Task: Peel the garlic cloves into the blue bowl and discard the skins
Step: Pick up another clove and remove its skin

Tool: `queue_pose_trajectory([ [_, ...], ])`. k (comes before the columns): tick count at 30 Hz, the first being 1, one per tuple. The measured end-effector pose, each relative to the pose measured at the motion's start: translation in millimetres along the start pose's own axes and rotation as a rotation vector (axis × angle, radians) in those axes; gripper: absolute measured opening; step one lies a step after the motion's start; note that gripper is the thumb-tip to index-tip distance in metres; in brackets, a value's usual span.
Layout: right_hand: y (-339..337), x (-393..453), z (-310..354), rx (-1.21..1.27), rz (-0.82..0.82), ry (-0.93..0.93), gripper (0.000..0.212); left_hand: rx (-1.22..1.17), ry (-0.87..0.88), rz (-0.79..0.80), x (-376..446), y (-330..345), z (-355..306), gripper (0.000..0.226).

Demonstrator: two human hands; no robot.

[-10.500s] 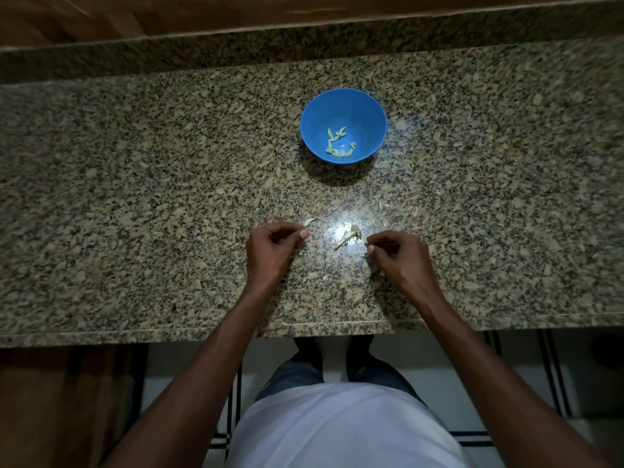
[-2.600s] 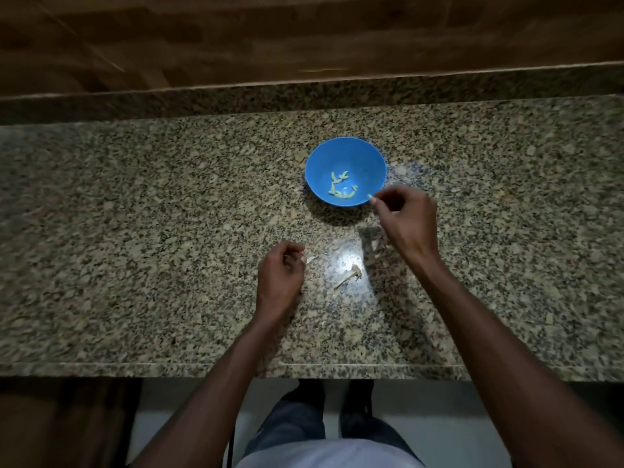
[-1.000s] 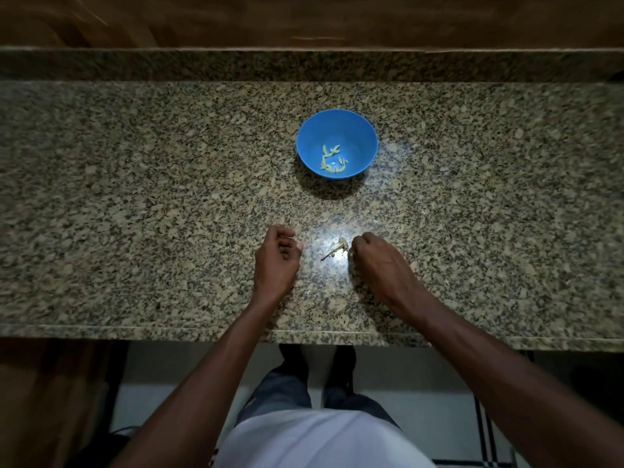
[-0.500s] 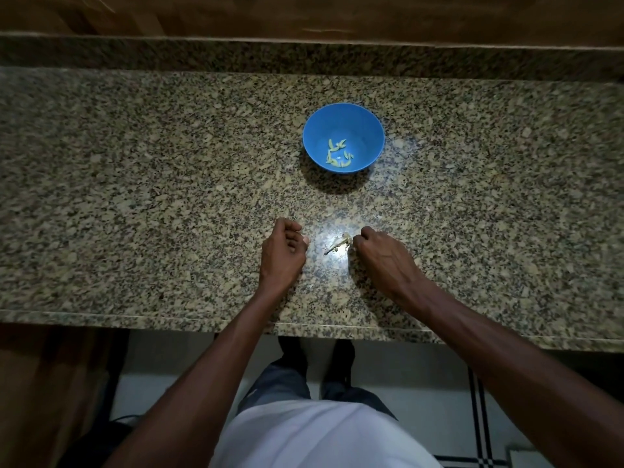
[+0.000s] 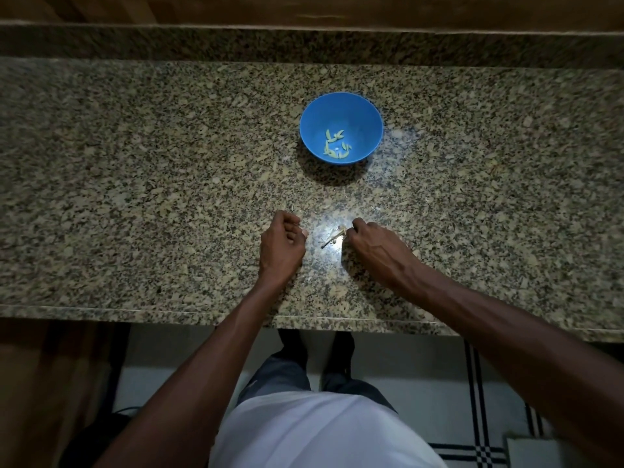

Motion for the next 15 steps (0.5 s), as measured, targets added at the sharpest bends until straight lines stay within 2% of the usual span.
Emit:
queue_pose_trajectory([
  [7, 4, 0, 0, -0.003, 0.003, -0.047, 0.027, -0.006, -0.035, -0.018, -1, 0, -3, 0.017],
  [10, 0, -1, -11, 0.087, -0.097, 0.022, 0.02, -0.044, -0.066, -0.009, -1, -2, -3, 0.018],
  [12, -6, -7, -26, 0.347, -0.252, 0.208, 0.017, -0.101, -0.071, 0.009, -5, -6, -4, 0.016],
  [15, -6, -21, -35, 1.016, -0.491, 0.488, 0.007, -0.198, -0.004, 0.097, -18, -10, -17, 0.013],
])
Point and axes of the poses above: each hand's wrist, its own x-axis towards the middle knuckle, its own y-axis out of the palm, z = x × y, the point moved 6 cm from there along x, towards the middle knuckle, and after that the axes turned 15 degrees about -y, right-handed, at the moved point
